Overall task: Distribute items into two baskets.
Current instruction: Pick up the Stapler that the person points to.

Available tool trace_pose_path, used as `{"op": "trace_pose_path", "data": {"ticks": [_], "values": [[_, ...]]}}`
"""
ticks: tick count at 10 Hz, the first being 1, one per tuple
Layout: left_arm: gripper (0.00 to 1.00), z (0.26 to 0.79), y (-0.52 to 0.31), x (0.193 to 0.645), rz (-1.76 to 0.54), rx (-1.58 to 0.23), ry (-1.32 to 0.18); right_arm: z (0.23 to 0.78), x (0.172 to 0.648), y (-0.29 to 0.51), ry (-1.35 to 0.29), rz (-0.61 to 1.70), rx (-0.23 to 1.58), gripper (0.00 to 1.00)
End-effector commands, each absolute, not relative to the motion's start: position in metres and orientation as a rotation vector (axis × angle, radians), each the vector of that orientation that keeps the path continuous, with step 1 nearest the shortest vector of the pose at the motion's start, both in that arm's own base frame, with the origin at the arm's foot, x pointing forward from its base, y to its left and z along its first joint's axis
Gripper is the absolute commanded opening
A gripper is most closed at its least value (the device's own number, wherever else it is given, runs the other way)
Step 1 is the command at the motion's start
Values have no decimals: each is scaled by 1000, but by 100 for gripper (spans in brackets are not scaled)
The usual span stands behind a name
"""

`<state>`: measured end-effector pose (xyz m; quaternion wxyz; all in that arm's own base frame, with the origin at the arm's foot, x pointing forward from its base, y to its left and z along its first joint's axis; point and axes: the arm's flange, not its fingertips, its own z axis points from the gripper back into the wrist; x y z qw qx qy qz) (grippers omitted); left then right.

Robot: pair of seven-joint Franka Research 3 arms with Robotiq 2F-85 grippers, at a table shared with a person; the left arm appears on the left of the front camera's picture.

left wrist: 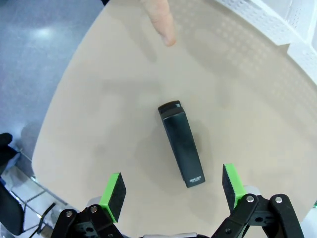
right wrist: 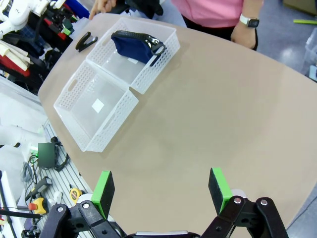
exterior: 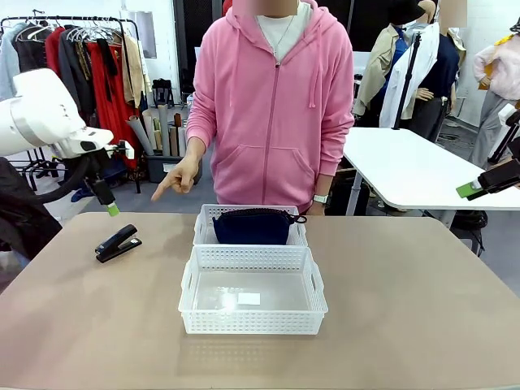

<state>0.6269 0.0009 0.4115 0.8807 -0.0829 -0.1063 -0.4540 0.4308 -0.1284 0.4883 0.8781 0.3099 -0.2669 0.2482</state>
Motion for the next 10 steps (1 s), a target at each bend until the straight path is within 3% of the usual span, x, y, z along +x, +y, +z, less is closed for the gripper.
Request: {"op": "trace_pose_path", "data": {"ticks": [1, 10], "values": [[100, 401, 1, 630, -989, -139, -226, 490, 431, -129, -555, 516, 643, 100], [100, 338, -7, 636, -1019, -189, -145, 490, 431, -129, -555, 516, 643, 100]]}}
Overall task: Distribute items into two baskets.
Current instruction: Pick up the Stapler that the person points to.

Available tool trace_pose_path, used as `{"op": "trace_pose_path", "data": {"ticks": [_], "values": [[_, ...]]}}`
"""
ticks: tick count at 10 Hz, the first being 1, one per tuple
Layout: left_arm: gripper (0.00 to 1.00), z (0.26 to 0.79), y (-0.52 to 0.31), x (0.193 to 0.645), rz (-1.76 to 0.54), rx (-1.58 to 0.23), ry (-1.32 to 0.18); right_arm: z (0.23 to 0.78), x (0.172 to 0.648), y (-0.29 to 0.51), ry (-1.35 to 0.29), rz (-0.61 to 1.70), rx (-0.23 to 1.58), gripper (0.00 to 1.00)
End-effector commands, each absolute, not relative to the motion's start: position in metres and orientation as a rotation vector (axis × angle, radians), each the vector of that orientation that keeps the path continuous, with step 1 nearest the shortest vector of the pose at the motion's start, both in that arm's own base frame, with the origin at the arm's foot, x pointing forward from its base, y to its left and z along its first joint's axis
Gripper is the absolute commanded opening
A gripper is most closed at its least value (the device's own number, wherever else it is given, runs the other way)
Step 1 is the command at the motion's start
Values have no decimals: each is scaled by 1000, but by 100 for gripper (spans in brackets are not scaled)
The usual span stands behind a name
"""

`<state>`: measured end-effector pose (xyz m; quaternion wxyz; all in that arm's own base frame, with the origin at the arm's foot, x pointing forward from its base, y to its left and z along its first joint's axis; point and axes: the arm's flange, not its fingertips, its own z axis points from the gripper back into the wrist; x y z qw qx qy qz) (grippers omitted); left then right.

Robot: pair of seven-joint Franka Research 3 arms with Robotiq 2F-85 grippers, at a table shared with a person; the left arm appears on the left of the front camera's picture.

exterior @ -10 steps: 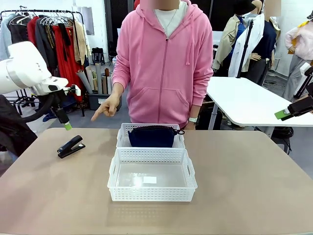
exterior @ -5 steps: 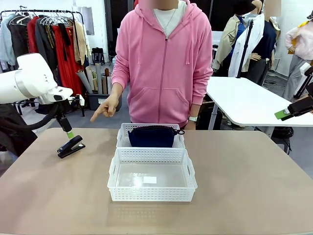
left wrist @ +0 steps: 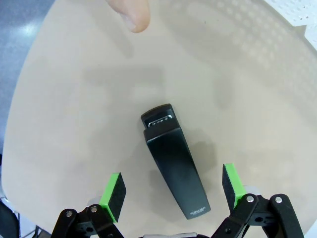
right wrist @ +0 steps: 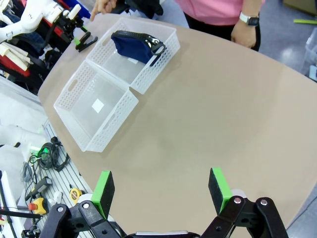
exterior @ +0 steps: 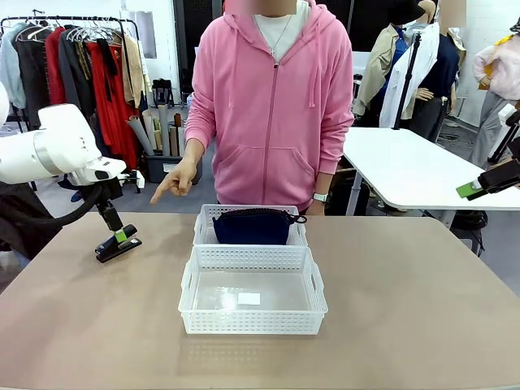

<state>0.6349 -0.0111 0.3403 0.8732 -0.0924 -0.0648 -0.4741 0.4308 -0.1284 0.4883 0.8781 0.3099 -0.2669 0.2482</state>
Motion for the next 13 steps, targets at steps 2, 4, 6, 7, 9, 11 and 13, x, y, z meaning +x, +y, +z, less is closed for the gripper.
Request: {"op": "trace_pose_path", "data": {"ticks": [2, 4, 6, 7, 9, 11, 13], "values": [[100, 328, -10, 637, -1016, -196, -128, 490, 431, -129, -555, 516, 643, 100], [100, 321, -12, 637, -1012, -200, -117, 490, 431, -129, -555, 516, 643, 100], [100, 312, -13, 637, -1015, -194, -111, 490, 431, -129, -555, 516, 643, 100], [100, 310, -14, 637, -1021, -184, -109, 490, 431, -129, -555, 516, 643, 100], [92, 310, -16, 636, -1014, -188, -103, 490, 431, -129, -555, 516, 643, 100], [54, 311, -17, 636, -1002, -188, -102, 490, 431, -129, -555, 516, 643, 100], [14, 313, -18, 636, -997, -189, -101, 490, 431, -129, -555, 516, 643, 100]]}}
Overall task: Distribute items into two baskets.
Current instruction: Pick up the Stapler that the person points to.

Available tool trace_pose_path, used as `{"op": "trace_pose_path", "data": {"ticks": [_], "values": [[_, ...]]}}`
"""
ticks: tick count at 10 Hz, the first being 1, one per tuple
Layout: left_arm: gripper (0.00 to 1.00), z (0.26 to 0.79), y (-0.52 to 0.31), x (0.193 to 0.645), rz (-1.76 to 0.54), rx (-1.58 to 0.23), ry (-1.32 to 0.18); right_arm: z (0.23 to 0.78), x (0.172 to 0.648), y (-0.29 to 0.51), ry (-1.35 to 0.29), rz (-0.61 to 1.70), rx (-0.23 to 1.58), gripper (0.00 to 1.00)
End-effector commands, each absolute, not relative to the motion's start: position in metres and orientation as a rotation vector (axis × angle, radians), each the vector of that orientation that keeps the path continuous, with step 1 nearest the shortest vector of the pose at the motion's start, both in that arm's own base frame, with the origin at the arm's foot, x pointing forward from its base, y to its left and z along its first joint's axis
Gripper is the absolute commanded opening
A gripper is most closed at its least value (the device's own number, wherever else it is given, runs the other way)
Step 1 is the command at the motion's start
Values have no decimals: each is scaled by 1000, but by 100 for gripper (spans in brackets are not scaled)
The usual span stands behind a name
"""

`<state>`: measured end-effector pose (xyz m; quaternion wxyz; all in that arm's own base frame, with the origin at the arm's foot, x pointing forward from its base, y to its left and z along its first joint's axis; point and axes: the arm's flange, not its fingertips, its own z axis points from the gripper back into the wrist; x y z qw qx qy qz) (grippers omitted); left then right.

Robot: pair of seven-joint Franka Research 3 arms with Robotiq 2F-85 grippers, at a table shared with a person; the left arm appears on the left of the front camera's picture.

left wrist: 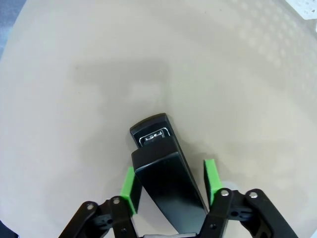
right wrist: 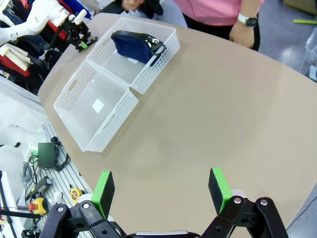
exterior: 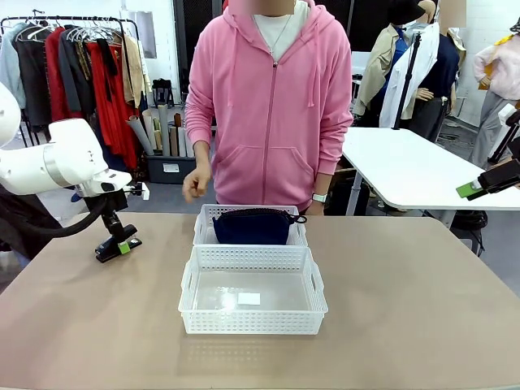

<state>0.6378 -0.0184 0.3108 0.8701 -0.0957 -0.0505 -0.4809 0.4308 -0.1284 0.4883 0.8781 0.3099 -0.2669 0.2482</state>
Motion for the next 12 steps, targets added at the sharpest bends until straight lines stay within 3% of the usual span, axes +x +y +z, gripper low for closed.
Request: {"op": "trace_pose_path", "data": {"ticks": [1, 10, 12], "values": [[0, 313, -18, 636, -998, -191, -94, 490, 431, -129, -555, 516, 643, 100], [0, 325, -19, 636, -970, -226, -81, 490, 431, -129, -555, 516, 643, 100], [0, 362, -26, 627, -954, -152, -91, 490, 431, -129, -555, 516, 643, 100]]}}
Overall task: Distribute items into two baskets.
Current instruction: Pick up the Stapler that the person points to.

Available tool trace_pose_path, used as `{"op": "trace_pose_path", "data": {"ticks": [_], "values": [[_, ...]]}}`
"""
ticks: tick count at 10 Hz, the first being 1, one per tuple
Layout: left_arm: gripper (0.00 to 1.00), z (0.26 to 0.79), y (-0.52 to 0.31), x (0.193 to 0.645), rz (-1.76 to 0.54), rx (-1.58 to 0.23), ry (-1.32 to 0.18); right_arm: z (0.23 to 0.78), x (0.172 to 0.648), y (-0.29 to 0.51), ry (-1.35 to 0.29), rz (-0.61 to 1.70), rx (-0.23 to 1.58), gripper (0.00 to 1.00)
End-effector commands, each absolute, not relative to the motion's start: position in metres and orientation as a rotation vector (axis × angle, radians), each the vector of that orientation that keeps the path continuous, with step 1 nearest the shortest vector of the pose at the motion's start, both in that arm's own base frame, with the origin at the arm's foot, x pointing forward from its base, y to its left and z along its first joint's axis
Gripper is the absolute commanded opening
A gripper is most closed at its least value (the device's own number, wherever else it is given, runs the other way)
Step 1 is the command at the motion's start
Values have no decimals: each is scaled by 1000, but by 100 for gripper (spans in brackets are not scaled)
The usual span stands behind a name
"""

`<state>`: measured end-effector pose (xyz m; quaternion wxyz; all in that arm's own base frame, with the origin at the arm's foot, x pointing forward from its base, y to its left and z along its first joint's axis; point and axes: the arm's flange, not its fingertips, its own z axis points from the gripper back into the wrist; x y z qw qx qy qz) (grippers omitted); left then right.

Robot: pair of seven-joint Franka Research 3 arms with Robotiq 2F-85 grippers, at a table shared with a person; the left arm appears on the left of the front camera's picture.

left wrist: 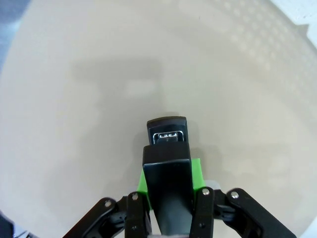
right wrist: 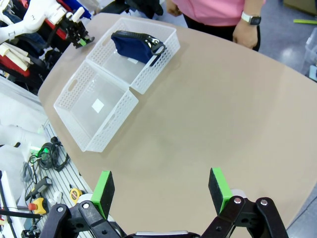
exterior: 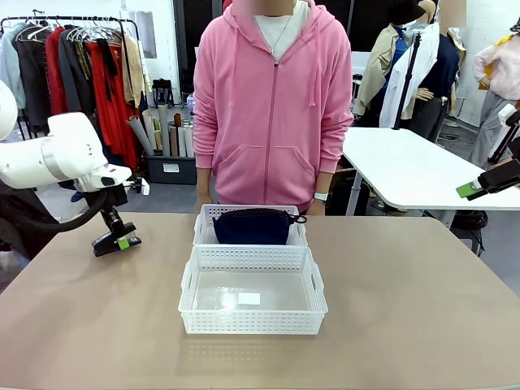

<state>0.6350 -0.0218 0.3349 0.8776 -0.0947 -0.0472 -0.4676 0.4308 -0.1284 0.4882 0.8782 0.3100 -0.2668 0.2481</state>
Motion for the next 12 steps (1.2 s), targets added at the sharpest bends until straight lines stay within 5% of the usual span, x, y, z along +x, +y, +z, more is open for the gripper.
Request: {"op": "trace_pose_path", "data": {"ticks": [1, 12], "values": [[0, 383, -32, 618, -916, -98, -91, 490, 431, -129, -555, 516, 643, 100], [0, 540, -99, 481, -1195, -39, -147, 490, 431, -129, -555, 516, 643, 100]]}}
